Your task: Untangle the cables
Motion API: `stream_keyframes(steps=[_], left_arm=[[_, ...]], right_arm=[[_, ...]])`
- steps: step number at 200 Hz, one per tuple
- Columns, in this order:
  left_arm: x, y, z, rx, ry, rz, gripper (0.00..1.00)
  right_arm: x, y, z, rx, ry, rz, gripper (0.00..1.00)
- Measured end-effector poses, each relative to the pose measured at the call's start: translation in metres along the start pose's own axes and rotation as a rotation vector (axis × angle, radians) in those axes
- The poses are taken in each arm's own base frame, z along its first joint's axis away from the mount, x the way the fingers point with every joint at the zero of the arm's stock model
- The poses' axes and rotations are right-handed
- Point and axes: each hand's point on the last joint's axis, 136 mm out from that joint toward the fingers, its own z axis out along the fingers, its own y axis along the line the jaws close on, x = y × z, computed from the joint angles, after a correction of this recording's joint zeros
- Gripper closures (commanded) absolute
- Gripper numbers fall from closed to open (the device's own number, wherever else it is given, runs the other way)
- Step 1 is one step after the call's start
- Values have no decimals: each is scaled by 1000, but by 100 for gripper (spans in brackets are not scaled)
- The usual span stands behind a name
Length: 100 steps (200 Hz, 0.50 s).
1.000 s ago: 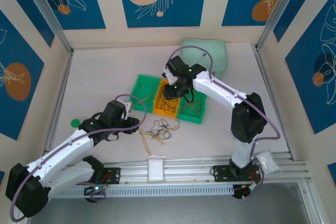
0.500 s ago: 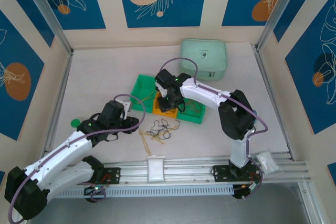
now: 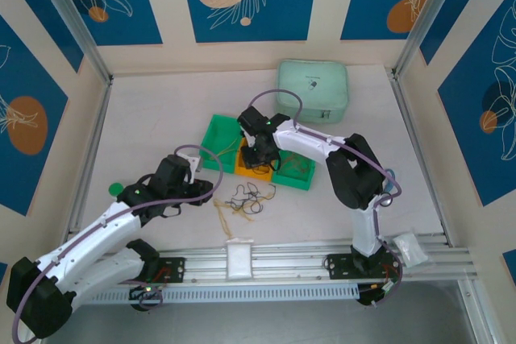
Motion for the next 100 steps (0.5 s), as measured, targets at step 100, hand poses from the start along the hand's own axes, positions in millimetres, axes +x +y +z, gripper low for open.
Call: stream_keyframes(steps=[100], left_arm=[[0, 2, 0, -4, 1, 3, 58]], right_arm=[[-13, -18, 9, 27, -11, 54, 77]])
